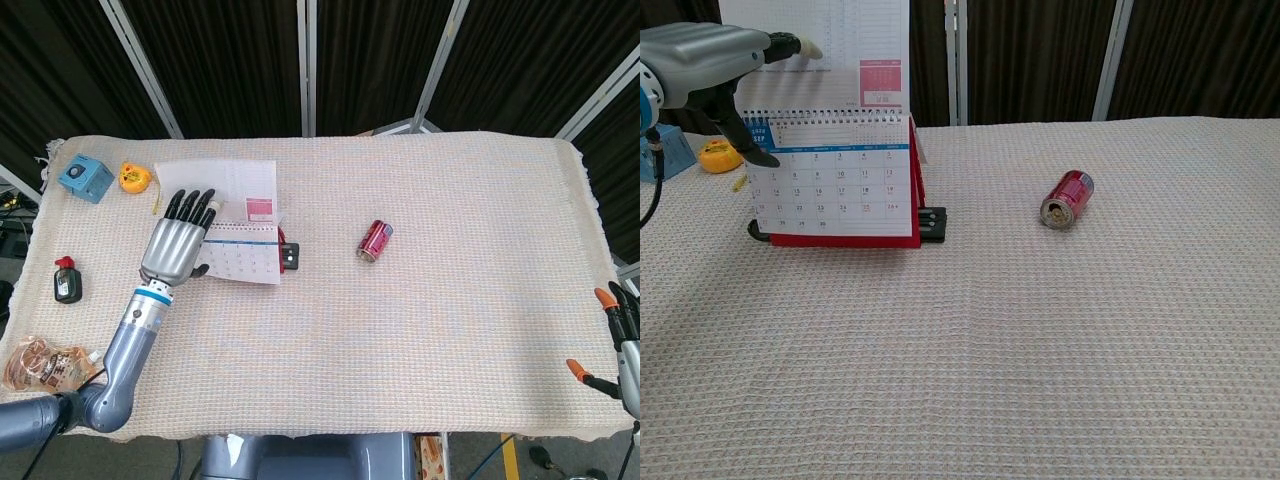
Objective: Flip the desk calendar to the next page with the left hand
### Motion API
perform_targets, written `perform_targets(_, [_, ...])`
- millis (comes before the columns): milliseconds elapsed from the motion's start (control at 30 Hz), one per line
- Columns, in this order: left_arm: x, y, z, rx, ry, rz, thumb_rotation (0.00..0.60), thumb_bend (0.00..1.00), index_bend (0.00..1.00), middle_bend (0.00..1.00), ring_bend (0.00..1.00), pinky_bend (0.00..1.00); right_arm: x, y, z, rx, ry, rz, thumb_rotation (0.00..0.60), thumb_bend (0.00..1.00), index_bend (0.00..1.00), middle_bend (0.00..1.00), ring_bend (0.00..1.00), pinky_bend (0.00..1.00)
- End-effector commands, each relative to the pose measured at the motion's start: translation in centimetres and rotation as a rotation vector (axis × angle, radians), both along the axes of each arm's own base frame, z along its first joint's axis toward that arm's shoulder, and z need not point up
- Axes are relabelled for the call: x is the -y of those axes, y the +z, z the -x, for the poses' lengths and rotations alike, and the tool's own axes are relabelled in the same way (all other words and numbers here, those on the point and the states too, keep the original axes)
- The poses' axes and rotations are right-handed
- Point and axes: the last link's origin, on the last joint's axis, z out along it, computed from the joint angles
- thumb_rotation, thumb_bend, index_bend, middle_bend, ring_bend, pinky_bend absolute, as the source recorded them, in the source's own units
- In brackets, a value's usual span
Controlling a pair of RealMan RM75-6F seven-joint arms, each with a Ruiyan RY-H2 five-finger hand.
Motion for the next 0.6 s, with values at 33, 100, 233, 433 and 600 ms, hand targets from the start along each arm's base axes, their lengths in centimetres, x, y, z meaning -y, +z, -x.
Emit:
perform_targets(33, [-1.9, 0.5, 0.2, -0.027, 0.036, 0.028, 0.6, 0.0, 0.0, 0.0, 0.0, 0.0, 0.1, 0.0, 0.1, -0.004, -0.006, 0.004, 0.6, 0.07, 0.0, 0.0, 0.0, 0.0])
perform_targets(100, [-2.8, 0.5, 0.5, -0.038, 0.058, 0.049, 0.6, 0.0, 0.0, 0.0, 0.0, 0.0, 0.1, 0.1, 0.3, -0.008, -0.01, 0.007, 0.6, 0.07, 0.0, 0.0, 0.0, 0.0])
perform_targets(233, [-4.0, -0.1, 1.2, -0.05, 0.104, 0.112, 0.6, 0.0, 0.0, 0.0, 0.0, 0.0, 0.4, 0.0, 0.5, -0.019, -0.02, 0.01, 0.6, 0.07, 0.0, 0.0, 0.0, 0.0])
perform_targets(433, [-4.8, -1.3, 2.1, -0.056, 0.168, 0.193, 0.6, 0.0, 0.0, 0.0, 0.01, 0.07, 0.6, -0.2, 1.0, -0.027, -0.042, 0.009, 0.6, 0.07, 0.0, 0.0, 0.0, 0.0])
perform_targets(600, [-4.9, -1.4, 2.5, -0.058, 0.182, 0.215, 0.6, 0.0, 0.0, 0.0, 0.07, 0.13, 0.5, -0.2, 0.9, -0.028, -0.035, 0.013, 0.6, 0.07, 0.0, 0.0, 0.0, 0.0])
